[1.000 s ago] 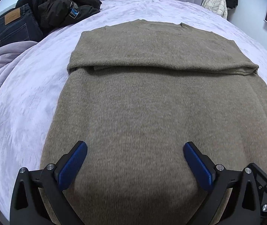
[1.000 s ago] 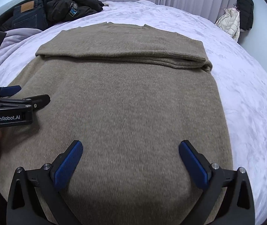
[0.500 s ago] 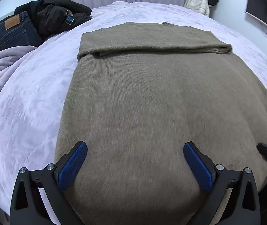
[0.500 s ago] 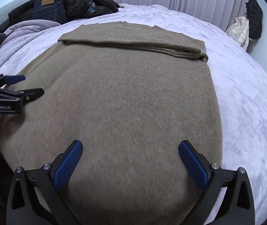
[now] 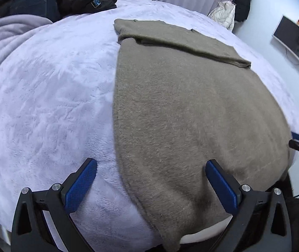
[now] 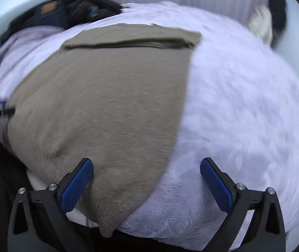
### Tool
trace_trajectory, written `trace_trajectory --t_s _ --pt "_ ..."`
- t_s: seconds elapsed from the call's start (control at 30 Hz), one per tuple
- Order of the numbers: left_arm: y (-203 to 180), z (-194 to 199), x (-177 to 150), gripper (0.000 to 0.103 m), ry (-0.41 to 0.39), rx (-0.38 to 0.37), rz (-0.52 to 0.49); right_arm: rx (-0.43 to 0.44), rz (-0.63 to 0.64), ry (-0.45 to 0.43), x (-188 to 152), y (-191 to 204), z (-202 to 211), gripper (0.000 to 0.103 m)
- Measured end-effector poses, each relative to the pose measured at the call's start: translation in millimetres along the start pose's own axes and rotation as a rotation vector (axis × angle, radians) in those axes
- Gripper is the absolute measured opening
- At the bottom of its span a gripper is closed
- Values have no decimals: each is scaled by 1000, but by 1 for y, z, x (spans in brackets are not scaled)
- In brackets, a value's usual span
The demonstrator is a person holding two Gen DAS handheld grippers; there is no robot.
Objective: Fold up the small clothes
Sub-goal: 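Fold a side of the sweater inward with the left tool, then grasp the sweater hem with both tools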
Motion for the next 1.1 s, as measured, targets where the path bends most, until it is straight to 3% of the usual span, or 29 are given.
trace_trajectory --t_s 0.07,0.23,0.3,0.43,0.57,0.63,0.73,0.93,0.97,1.03,1.1 --pt "-6 0 2 103 0 -35 13 30 -3 -31 1 4 1 103" --pt "-17 6 1 103 -10 -109 69 127 154 -5 -10 45 -6 102" --pt "-14 6 0 103 -22 -116 89 129 179 -13 -16 51 -8 102" --pt "-9 -3 6 103 -35 -109 126 157 120 -60 -13 41 -9 102" --pt "-11 -8 21 103 -21 -123 143 228 34 -125 10 29 -10 102" --pt "-11 -7 20 103 -8 -138 128 274 -3 -121 12 24 -10 95" --pt "-9 -2 8 103 -31 -172 100 275 22 -108 4 25 -6 81" --pt "-17 -10 13 102 -45 -125 78 306 -13 -131 3 18 -5 75" --pt "-18 -9 14 101 -40 -126 78 292 -6 -126 4 19 -6 71" --pt "-13 -6 13 72 -53 -101 72 265 20 -112 4 21 -5 65" --pt "-4 -5 11 66 -46 -117 89 267 30 -109 -2 20 -3 65"
Point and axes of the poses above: each gripper's, at about its wrist camera, not at the fingertips, and z roughly against the way its jaws point, y to its left, x to its top, the point moved 6 cm from there along -z, roughly the way its jaws point, and after that the axes turned 11 degrees about x, right-handed, at the moved point
